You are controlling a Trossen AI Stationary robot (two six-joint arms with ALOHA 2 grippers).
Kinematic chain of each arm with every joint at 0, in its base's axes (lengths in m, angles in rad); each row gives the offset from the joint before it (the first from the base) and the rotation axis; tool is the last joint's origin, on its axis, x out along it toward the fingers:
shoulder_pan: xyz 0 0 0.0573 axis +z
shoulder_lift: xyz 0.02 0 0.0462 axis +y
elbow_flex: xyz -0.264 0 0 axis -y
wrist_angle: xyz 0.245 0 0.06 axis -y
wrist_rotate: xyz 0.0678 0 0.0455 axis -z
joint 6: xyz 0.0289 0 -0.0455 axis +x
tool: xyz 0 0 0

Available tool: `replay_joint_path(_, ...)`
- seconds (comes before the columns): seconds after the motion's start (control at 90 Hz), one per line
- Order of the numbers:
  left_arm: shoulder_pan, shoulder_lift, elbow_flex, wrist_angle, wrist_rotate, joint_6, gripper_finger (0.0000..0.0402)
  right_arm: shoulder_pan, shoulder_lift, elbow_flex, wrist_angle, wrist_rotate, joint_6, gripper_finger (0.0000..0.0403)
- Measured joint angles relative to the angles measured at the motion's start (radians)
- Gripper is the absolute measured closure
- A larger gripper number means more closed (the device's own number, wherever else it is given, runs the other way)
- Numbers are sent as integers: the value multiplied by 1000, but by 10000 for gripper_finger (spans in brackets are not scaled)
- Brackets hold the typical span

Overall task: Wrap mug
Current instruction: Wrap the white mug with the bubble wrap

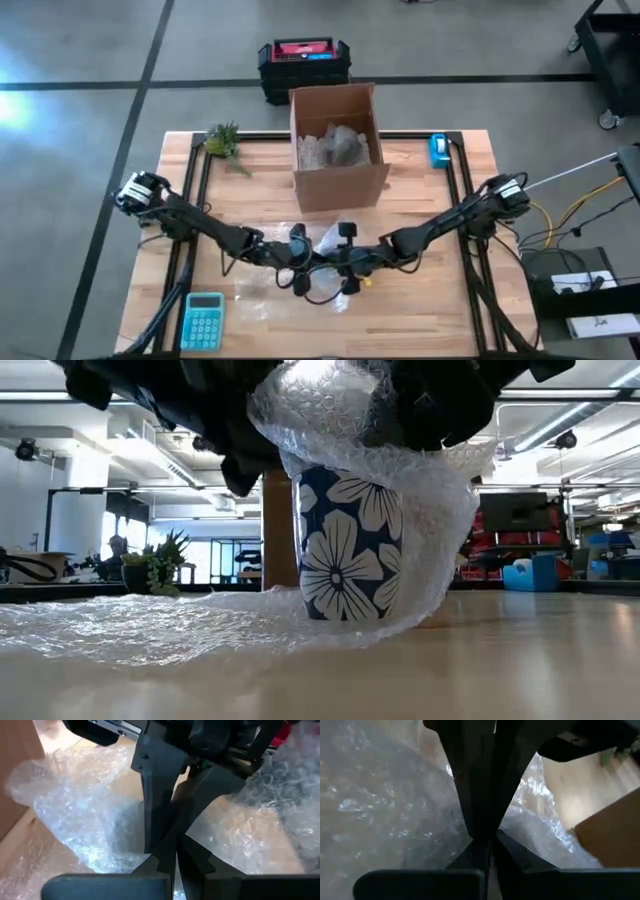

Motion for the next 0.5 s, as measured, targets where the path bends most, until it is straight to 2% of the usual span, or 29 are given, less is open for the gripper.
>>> replay_joint_path(0.222, 2, 4, 0, 4, 1, 1, 402, 0, 0, 77, -146, 1, 6, 342)
replay_joint_path(0.5, 4, 11, -4, 4, 0, 3, 402, 2, -9, 340, -621, 6, 0, 260)
